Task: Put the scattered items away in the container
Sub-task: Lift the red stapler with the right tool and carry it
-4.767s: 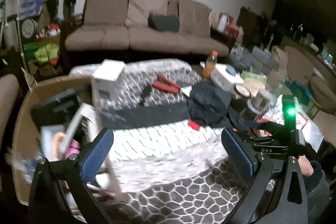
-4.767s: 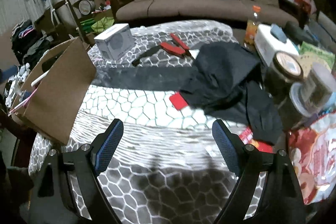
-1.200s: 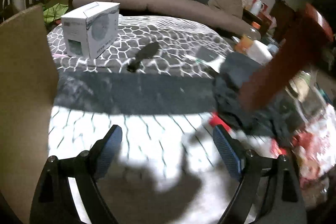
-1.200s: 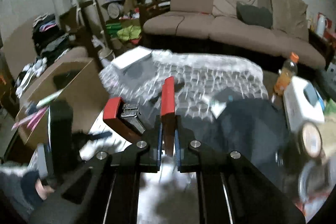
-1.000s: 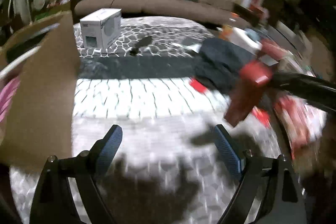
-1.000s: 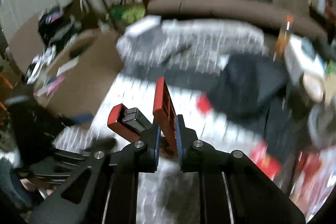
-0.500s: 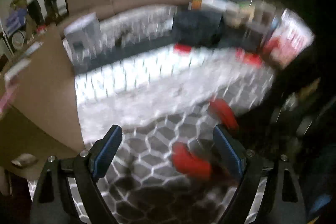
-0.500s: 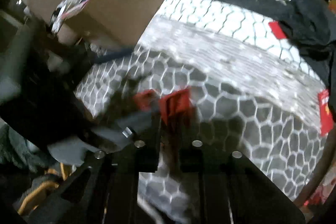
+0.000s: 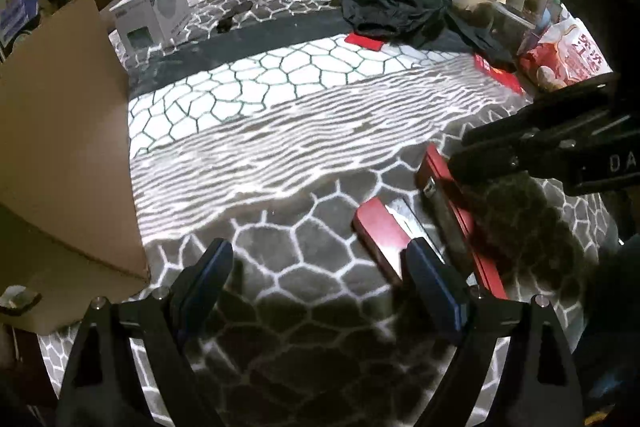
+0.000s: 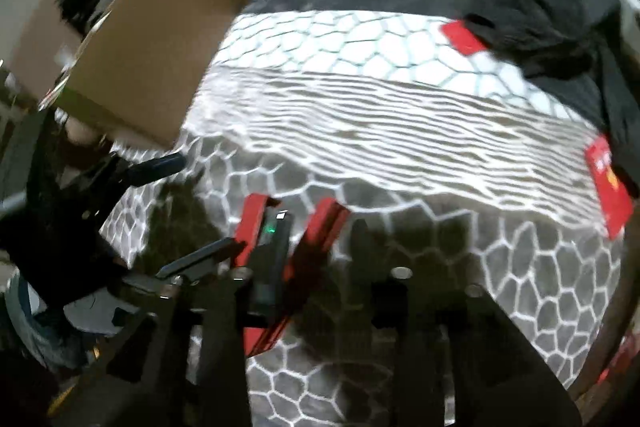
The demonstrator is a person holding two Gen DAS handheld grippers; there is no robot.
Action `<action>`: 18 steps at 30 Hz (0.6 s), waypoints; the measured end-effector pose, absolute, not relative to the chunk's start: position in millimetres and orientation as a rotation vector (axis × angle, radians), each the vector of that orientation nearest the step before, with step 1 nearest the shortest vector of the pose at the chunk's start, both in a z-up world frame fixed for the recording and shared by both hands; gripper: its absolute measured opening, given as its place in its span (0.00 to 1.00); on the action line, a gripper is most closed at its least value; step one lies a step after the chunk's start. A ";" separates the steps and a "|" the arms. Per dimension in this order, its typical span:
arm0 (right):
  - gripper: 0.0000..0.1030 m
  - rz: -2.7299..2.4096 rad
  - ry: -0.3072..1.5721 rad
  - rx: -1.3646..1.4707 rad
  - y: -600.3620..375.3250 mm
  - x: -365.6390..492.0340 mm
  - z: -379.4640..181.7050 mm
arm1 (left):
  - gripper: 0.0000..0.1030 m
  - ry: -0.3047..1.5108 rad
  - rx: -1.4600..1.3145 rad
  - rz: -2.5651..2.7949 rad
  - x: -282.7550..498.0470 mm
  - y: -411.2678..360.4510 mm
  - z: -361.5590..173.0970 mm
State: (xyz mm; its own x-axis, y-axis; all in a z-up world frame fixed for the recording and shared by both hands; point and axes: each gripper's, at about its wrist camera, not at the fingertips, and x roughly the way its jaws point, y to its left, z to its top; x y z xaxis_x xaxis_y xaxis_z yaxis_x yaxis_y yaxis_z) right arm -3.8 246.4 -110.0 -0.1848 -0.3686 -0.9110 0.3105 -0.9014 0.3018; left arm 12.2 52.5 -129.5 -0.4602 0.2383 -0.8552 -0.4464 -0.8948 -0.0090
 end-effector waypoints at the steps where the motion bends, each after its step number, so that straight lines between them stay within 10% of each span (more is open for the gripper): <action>1: 0.42 -2.139 -0.078 1.673 249.1 -4.6 -110.9 | 0.87 0.311 -1.339 2.364 12.3 54.2 -131.6; 18: 0.24 -2.233 0.151 1.741 224.4 -3.0 -130.2 | 0.90 0.369 -1.431 2.404 -4.0 72.7 -145.7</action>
